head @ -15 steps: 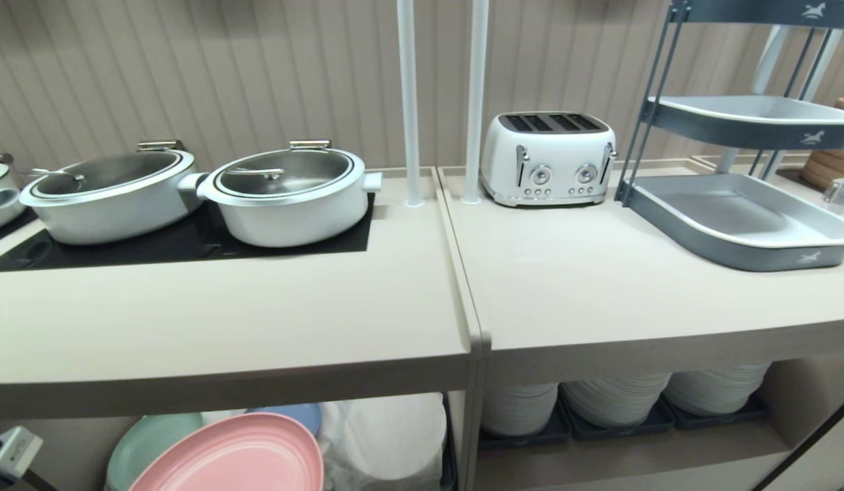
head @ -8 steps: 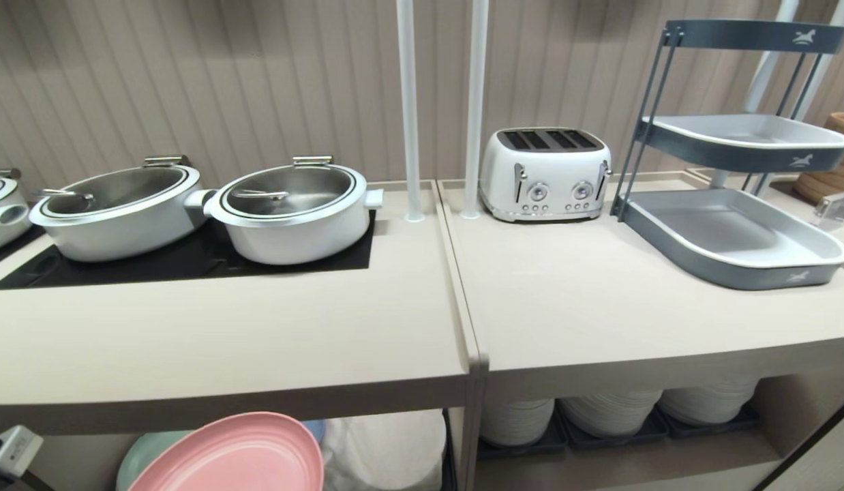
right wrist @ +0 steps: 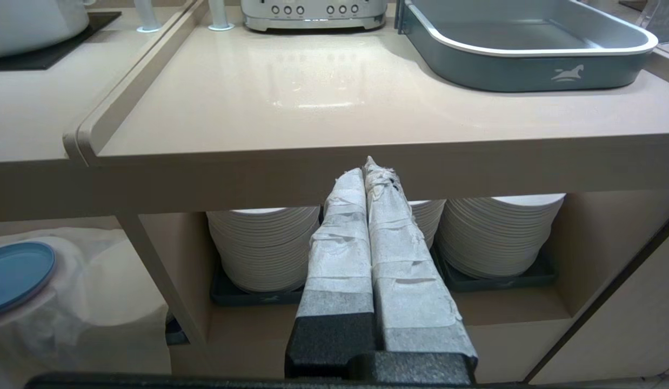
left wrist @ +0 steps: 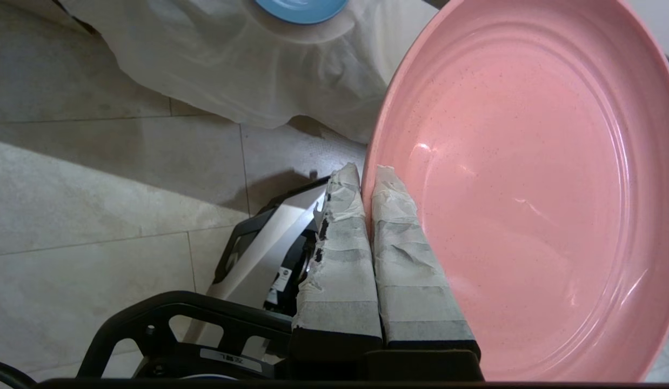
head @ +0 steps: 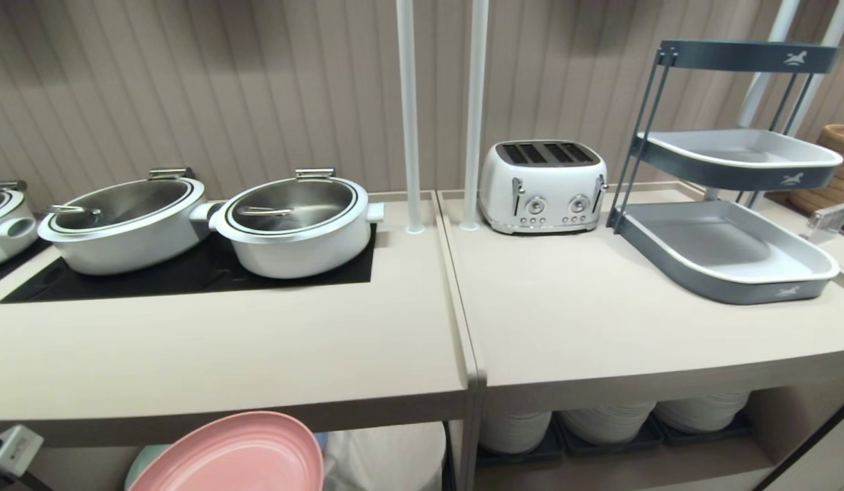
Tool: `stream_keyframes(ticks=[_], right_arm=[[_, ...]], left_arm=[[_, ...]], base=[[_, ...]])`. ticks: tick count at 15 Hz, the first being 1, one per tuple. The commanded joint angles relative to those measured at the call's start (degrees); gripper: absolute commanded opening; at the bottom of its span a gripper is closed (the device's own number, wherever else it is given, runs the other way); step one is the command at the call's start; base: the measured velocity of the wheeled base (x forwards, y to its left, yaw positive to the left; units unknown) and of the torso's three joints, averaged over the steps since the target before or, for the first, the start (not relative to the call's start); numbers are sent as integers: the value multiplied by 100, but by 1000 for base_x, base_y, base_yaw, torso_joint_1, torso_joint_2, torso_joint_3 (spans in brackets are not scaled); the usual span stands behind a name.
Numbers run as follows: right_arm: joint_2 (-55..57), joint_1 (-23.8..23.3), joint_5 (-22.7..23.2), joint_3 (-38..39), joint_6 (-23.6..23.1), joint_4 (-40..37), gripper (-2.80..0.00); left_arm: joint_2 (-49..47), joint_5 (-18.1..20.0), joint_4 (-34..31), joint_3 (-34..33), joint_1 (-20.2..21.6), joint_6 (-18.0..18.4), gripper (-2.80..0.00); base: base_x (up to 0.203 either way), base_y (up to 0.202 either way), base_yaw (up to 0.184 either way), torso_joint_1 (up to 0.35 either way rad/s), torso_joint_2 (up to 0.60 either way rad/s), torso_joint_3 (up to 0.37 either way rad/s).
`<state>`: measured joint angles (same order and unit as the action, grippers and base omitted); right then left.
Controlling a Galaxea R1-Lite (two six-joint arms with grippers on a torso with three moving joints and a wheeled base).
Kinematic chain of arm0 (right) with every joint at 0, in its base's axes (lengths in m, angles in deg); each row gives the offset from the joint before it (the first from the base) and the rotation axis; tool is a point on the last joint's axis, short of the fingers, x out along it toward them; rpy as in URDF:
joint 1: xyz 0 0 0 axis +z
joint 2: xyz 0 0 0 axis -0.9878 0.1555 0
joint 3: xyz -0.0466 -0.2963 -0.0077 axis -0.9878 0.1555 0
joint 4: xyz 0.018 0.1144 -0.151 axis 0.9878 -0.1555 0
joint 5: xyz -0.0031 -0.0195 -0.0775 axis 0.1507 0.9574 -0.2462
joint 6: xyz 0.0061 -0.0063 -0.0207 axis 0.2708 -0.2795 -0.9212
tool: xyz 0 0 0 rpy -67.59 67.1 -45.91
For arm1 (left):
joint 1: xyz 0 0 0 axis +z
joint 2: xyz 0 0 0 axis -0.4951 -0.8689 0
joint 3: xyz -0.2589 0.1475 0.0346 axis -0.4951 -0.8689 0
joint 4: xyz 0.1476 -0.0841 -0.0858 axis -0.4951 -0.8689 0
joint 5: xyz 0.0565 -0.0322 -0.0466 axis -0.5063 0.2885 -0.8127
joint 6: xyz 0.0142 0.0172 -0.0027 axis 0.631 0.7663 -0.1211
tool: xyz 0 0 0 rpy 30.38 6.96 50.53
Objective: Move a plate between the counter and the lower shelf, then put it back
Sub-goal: Put the plate
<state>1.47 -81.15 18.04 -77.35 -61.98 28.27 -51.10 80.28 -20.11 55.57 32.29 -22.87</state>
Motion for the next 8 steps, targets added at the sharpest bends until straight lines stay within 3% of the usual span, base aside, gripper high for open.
stream_keyframes(ticks=[1, 8], right_arm=[[0, 1, -1, 0, -3, 1, -280], [0, 2, 7, 0, 7, 10, -280]], left_arm=[[-10, 1, -3, 0, 2, -15, -280], [-10, -8, -3, 0, 2, -15, -280]], base=[[0, 0, 0, 163, -333, -166], [0, 0, 0, 122, -248, -128]])
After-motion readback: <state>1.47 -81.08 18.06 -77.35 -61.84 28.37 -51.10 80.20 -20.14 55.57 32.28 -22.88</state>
